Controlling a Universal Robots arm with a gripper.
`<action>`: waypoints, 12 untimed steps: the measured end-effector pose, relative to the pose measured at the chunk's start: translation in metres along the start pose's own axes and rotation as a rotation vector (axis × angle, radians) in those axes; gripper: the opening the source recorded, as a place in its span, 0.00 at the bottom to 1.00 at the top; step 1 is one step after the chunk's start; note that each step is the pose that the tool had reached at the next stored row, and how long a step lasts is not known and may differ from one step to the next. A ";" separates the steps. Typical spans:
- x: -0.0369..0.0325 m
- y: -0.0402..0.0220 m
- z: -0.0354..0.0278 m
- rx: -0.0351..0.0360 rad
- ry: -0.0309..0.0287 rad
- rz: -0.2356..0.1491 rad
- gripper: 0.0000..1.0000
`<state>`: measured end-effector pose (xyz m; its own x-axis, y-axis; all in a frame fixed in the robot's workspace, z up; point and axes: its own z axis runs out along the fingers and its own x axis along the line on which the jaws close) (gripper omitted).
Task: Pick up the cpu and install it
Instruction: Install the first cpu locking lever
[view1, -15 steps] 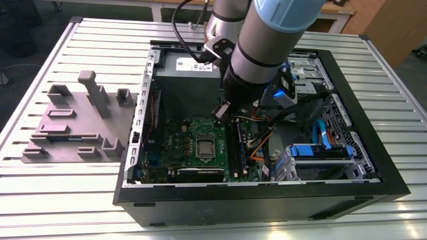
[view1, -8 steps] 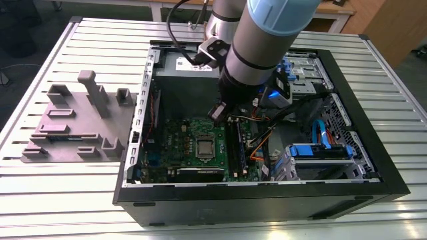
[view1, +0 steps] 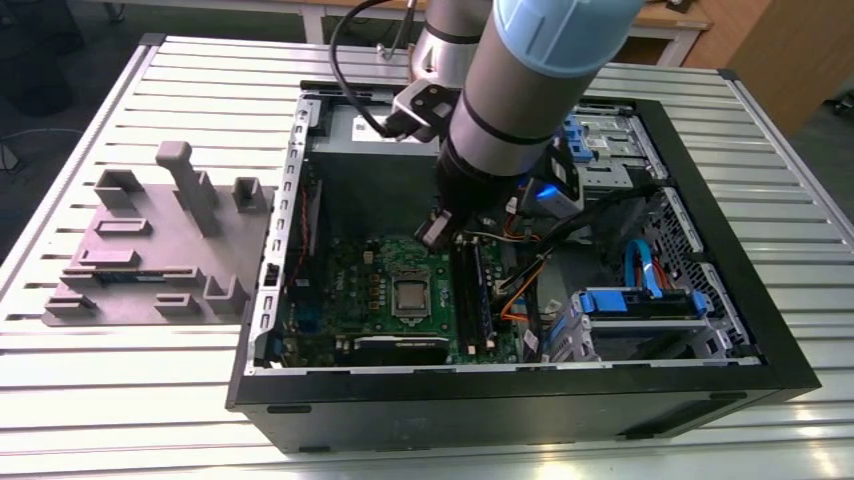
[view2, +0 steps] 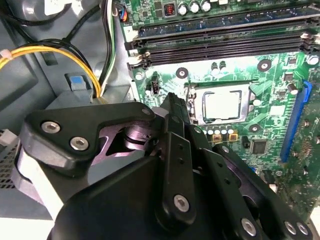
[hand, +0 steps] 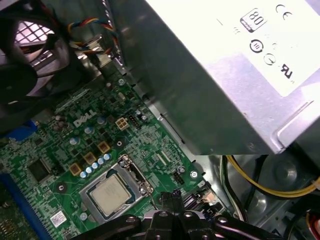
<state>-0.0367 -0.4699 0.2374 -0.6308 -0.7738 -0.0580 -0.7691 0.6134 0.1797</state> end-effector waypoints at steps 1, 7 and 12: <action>0.0004 -0.0001 0.0000 0.0000 0.0008 -0.003 0.11; 0.0026 -0.0013 -0.0004 -0.0005 0.0037 -0.017 0.11; 0.0043 -0.0026 -0.0007 -0.0008 0.0049 -0.023 0.11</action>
<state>-0.0374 -0.4749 0.2374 -0.6127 -0.7883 -0.0572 -0.7830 0.5956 0.1792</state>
